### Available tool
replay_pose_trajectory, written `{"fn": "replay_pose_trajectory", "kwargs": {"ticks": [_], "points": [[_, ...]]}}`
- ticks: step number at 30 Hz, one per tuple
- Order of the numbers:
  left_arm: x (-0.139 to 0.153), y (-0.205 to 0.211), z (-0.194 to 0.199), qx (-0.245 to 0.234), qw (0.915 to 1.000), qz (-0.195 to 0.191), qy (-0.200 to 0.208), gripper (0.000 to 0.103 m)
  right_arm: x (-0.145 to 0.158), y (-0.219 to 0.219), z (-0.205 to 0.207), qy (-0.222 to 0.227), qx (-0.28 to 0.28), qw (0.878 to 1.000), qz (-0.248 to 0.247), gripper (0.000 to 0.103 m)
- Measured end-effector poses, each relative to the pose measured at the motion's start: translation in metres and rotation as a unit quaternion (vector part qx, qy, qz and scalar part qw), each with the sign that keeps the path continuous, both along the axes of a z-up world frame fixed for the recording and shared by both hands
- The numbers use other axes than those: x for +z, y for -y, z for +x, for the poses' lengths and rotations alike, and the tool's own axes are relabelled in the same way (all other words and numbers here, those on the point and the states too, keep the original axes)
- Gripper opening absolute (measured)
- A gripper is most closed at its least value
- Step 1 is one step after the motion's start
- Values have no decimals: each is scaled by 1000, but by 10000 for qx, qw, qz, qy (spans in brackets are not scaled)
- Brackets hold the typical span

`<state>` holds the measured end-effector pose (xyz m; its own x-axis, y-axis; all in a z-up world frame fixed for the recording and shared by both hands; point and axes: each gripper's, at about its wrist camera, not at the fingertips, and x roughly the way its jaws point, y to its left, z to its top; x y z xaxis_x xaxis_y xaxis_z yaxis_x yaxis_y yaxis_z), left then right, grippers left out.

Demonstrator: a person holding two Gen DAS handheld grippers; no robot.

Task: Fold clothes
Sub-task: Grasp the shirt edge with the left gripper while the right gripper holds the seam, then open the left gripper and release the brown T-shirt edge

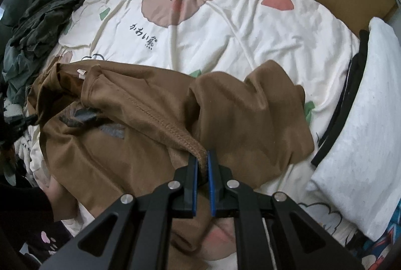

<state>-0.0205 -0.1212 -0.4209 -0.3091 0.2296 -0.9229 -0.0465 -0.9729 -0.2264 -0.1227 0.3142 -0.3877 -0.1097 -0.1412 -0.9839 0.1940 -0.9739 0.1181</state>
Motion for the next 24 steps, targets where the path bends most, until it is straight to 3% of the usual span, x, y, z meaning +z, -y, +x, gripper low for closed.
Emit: {"fn": "replay_pose_trajectory", "kwargs": {"ticks": [7,21,23,24], "points": [[-8,1,7,11,9997,202,166,3,-10,3,5,187,-10,9998,80,6],[27,25,0,107,9993,171,300,5,-15,6,3,242,29,9996,129,7],[29,30,-3,163,9992,223,277,8,-16,5,4,248,20,9996,112,7],[30,32,-5,181,9992,247,259,20,-16,5,4,248,12,9996,101,7]]}}
